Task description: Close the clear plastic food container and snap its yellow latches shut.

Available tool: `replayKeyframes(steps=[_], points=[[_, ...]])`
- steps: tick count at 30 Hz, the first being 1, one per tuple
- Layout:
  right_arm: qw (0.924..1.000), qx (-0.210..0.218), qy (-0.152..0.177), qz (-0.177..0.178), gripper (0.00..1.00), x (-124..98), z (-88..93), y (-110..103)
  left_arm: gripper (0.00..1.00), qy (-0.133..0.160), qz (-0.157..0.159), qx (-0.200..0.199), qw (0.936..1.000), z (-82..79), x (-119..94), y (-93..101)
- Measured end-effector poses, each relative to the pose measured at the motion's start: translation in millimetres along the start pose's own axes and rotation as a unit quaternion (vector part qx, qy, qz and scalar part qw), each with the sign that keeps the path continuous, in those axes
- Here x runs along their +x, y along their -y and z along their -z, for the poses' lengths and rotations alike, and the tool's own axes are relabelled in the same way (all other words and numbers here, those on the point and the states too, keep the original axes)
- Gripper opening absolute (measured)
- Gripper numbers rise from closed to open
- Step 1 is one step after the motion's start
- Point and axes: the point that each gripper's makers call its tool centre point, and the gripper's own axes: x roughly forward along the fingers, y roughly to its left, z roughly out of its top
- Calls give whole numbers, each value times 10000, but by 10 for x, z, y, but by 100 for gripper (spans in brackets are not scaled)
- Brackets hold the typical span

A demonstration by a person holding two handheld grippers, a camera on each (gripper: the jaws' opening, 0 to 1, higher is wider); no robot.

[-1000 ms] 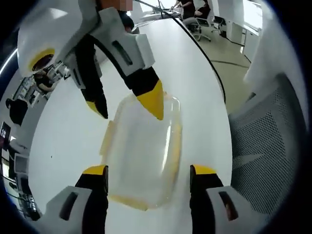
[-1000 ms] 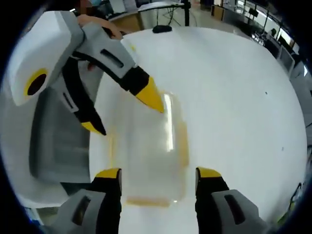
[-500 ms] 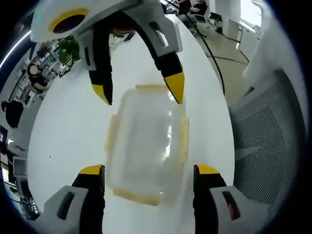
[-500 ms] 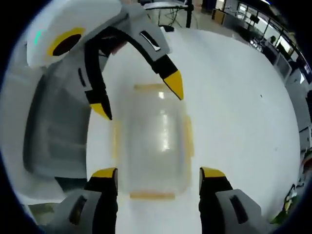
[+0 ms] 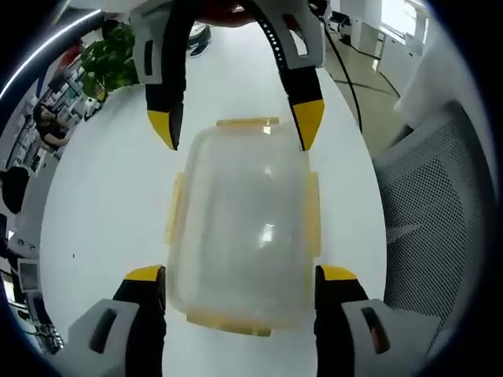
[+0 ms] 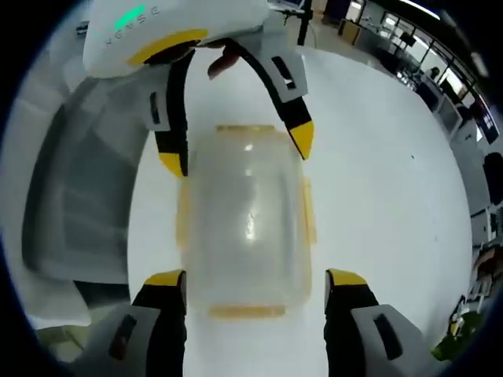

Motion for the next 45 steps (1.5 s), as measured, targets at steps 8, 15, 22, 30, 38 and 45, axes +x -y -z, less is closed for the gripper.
replayKeyframes(steps=[8,15,22,30,38,45], points=[[9999,64,-6,-92,73,35,43,-76,80,0,91,24,10000,1,46,-9],[10000,-16,-82,-19,73,105,93,-77,81,-25,120,11,9999,6,70,-3],[10000,2,-51,-39,72,103,89,-72,81,-138,149,13,9998,14,81,-7],[9997,-30,-240,-47,71,131,84,-68,81,-47,120,-19,9999,14,82,-9],[9997,-42,-242,-45,71,170,-16,-111,81,-57,109,-46,9999,127,36,24],[9996,-58,-256,-46,71,237,-189,-151,81,-132,99,-65,9998,301,-25,46]])
